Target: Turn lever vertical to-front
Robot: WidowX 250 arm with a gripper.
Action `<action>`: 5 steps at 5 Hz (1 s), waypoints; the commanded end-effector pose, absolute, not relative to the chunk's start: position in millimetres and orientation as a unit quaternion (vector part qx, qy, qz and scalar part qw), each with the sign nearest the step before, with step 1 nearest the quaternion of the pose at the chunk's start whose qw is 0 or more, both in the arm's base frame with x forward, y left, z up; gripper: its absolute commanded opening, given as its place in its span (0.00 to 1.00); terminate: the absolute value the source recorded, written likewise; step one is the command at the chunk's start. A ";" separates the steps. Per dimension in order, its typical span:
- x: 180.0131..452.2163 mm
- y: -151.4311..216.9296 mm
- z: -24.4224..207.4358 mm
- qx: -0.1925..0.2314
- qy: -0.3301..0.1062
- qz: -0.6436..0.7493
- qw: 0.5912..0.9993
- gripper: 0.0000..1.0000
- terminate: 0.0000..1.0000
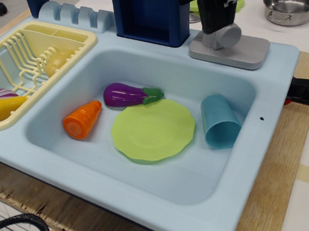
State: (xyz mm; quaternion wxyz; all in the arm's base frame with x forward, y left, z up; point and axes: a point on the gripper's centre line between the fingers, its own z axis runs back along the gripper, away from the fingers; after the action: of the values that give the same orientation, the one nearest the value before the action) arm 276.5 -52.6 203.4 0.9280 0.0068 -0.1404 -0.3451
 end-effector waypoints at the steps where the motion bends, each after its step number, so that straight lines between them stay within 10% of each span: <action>1: 276.5 -52.6 203.4 0.007 -0.140 -0.345 0.928 1.00 0.00; 5: 299.9 -73.2 211.3 0.064 -0.255 -0.370 0.891 1.00 0.00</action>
State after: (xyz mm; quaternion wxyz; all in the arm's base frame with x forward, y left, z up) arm 303.9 -75.5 201.8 0.8936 0.0599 -0.2521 -0.3664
